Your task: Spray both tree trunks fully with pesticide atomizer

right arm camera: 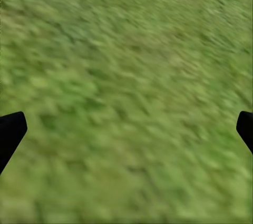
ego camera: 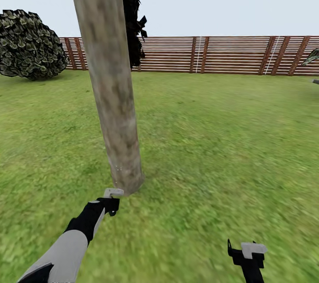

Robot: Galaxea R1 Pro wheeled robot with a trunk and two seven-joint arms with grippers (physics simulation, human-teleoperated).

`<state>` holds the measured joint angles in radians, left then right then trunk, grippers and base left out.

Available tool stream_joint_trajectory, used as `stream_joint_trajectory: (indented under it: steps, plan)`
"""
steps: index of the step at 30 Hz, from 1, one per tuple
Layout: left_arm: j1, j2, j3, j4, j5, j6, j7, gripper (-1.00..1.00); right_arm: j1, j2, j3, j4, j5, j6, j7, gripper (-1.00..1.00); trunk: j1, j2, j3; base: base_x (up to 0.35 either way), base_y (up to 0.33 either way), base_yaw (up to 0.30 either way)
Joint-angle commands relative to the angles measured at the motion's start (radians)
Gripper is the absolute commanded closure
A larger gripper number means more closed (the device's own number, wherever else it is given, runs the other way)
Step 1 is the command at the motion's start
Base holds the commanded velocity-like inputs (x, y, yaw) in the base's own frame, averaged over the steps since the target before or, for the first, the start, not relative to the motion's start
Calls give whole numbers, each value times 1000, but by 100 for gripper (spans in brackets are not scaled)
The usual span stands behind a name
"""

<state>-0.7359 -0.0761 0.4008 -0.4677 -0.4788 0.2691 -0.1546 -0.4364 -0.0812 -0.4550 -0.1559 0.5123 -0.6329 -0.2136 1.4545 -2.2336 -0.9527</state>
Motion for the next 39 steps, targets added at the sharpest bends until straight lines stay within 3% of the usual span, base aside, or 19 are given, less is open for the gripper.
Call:
stream_joint_trajectory:
  steps: [1, 3, 5, 6, 8, 10, 12, 14, 17, 20, 24, 27, 30, 32, 34, 36, 39]
  plan:
    - [-4, -9, 9, -3, -12, 5, -17, 100, -1, 0, -4, 2, 11, -2, -7, -100, 0, 0, -1, 0, 0, 0]
    - [-10, -17, 8, -3, -12, 6, -33, 100, -1, 0, -4, 2, 11, -3, -7, -100, 0, 0, -1, 0, 0, 0]
    - [-12, -5, 9, -5, -12, 7, -38, 100, -1, 0, -4, 2, 11, -2, -7, -100, 0, 0, -1, 0, 0, 0]
    - [-12, 10, 11, -10, -12, 7, -41, 100, -1, 0, -4, 2, 11, -3, -7, -100, 0, 0, -1, 0, 0, 0]
    - [-9, 71, 16, -33, -10, 8, -64, 100, -1, 0, -4, 2, 11, -2, -7, -100, 0, 0, -1, 0, 0, 0]
    - [-5, 92, 15, -41, -10, 7, -80, 100, -1, 0, -4, 2, 11, -2, -7, -100, 0, 0, -1, 0, 0, 0]
    - [-3, 83, 10, -45, -10, 6, -87, 100, -1, 0, -4, 2, 11, -2, -7, -100, 0, 0, -1, -133, 37, 0]
    - [-10, 51, 9, -46, -12, 7, -89, 100, -1, -1, -4, 2, 11, -2, -7, -100, 0, 0, -1, -231, 49, 0]
    - [-25, 23, 3, -47, -14, 9, -89, 100, -1, -1, -4, 1, 11, -2, -7, -100, 0, 0, -1, -74, 14, 0]
    - [-66, 36, -1, -48, -12, 41, -89, 100, 1, -2, -4, 1, 11, -2, -7, -100, 0, 0, -1, -9, 2, 0]
    - [-102, 83, 1, -60, -11, 61, -110, 100, 1, -2, -4, 2, 11, -2, -7, -100, 0, 0, -1, -1, 0, 0]
    - [-113, 74, -3, -62, -11, 87, -136, 100, 1, -2, -4, 2, 11, -2, -7, -100, 0, 0, -1, 0, 0, 0]
    - [-132, 24, -21, -63, -13, 102, -143, 100, 1, -2, -4, 2, 11, -2, -7, -100, 0, 0, -1, 0, 0, 0]
    - [-154, 13, -23, -63, -12, 105, -144, 100, 2, -2, -4, 2, 11, -2, -7, -100, 0, 0, -1, 0, 0, 0]
    - [-170, 23, -22, -73, -11, 138, -147, 100, 2, -2, -4, 1, 11, -2, -7, -100, 0, 0, -1, 0, 0, 0]
    - [-177, 54, -18, -129, -9, 195, -153, 100, 2, -2, -4, 1, 11, -2, -7, -100, 0, 0, -1, 0, 0, 0]
    - [-173, 67, -24, -184, -13, 230, -197, 100, 2, -2, -4, 1, 11, -2, -7, -100, 0, 0, -1, -16, 0, 0]
